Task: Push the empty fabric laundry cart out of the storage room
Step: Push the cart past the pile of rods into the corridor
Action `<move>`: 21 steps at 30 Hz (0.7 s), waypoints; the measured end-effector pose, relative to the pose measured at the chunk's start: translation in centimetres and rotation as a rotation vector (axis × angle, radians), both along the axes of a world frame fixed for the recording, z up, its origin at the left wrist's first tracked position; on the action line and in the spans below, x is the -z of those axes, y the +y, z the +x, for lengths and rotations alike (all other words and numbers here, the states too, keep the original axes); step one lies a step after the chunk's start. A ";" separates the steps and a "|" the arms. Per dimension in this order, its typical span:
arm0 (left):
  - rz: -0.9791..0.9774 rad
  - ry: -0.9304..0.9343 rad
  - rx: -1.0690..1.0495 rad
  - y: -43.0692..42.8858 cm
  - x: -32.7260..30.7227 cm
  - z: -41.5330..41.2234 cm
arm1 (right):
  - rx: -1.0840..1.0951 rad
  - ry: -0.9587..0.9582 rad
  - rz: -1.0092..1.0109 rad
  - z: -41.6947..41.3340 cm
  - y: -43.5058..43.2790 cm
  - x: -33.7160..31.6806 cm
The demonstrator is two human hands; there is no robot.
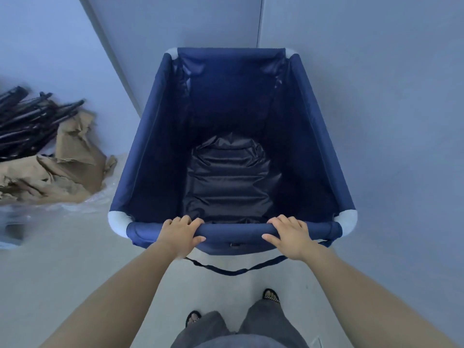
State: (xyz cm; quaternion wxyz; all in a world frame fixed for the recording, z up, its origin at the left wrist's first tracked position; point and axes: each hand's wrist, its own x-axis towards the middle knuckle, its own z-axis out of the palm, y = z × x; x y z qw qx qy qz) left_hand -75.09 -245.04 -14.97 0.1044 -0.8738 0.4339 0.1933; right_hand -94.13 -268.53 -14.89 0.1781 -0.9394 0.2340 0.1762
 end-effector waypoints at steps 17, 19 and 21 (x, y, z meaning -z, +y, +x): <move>0.084 -0.078 -0.340 -6.4 -0.4 -3.7 | -0.368 0.162 -0.157 4.6 -9.0 0.3; 0.064 -0.063 -0.378 -6.7 -0.4 -4.7 | -0.383 0.144 -0.166 4.4 -9.8 0.4; 0.041 -0.044 -0.411 -6.7 -0.4 -5.9 | -0.406 0.135 -0.176 3.9 -10.2 0.4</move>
